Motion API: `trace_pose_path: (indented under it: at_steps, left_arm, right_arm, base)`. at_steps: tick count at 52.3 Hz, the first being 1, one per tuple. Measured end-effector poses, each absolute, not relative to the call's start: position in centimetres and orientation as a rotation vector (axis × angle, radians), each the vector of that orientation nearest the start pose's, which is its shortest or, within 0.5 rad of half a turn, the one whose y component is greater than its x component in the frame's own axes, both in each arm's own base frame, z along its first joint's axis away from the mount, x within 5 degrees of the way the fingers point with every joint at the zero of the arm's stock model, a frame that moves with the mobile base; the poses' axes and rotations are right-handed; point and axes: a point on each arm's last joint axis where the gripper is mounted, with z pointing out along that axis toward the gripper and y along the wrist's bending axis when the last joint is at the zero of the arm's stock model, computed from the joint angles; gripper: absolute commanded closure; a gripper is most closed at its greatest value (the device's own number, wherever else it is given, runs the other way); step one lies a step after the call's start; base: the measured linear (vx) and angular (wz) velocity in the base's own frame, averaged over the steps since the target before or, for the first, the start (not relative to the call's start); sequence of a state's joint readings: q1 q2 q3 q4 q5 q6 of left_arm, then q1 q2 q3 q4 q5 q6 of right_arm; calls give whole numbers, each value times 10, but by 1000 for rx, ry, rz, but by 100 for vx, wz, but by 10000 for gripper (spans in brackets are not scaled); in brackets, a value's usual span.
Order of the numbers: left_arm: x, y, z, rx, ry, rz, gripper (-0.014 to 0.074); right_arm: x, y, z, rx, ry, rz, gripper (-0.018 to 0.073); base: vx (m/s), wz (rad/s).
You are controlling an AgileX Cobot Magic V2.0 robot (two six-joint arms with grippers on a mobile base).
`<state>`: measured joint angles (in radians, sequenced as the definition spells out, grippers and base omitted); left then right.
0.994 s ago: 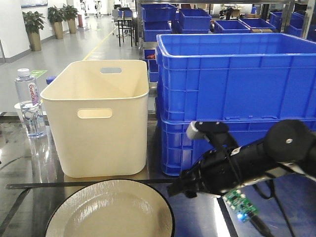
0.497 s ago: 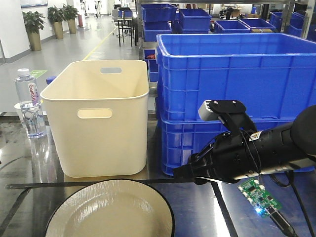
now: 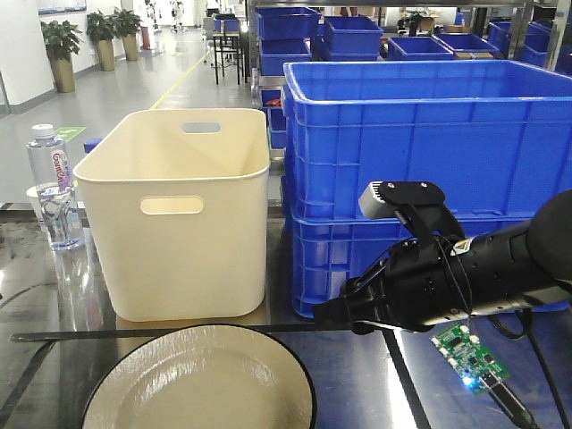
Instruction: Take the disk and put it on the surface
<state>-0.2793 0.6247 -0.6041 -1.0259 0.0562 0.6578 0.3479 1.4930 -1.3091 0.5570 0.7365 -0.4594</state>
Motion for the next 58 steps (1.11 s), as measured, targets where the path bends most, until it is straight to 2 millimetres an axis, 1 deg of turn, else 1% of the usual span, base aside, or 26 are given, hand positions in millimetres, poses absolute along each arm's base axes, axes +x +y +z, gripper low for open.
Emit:
trace_pose_path:
  at_steps: [3, 7, 12, 15, 19, 24, 27, 31, 39, 44, 51, 54, 58]
  left_arm:
    - [127, -40, 361, 6, 1561, -504, 114]
    - [124, -39, 361, 6, 1557, -494, 207]
    - [114, -34, 351, 0, 1540, -471, 334]
    - [106, -31, 342, -13, 1509, -464, 407]
    - [96, -26, 326, -17, 1481, -447, 502]
    - [80, -19, 306, 30, 1424, -352, 607]
    - [72, -15, 293, 67, 1408, -272, 606]
    - [63, -11, 282, 76, 1400, -198, 605]
    - [52, -4, 251, 25, 1460, -91, 605]
    - [51, -1, 231, -19, 1507, -41, 605]
    - [56, 2, 197, -58, 1607, 0, 605]
    - [56, 2, 192, -58, 1639, 4, 605]
    - [56, 2, 190, -57, 1653, 6, 605]
  right_arm:
    - [299, 143, 347, -616, 2252, 583, 50]
    - [299, 143, 347, -615, 2252, 583, 50]
    - [299, 143, 347, -615, 2252, 583, 50]
    - [299, 143, 347, -615, 2252, 583, 50]
    - [299, 143, 347, -615, 2252, 583, 50]
    - [299, 143, 347, -615, 2252, 583, 50]
    - [299, 143, 347, -615, 2252, 583, 50]
    - [299, 143, 347, -614, 2253, 584, 50]
    - [299, 143, 347, -614, 2253, 584, 50]
    - [299, 143, 347, -614, 2253, 584, 50]
    - [299, 143, 347, -615, 2254, 584, 50]
    - [299, 143, 347, -615, 2254, 584, 50]
    - [299, 143, 347, -615, 2254, 584, 50]
  base:
    - [0, 0]
    - [0, 0]
    - [0, 0]
    - [0, 0]
    - [0, 1]
    - [0, 1]
    - [0, 0]
    - [0, 0]
    - [0, 0]
    - [0, 0]
    - [0, 0]
    - [0, 0]
    - [0, 0]
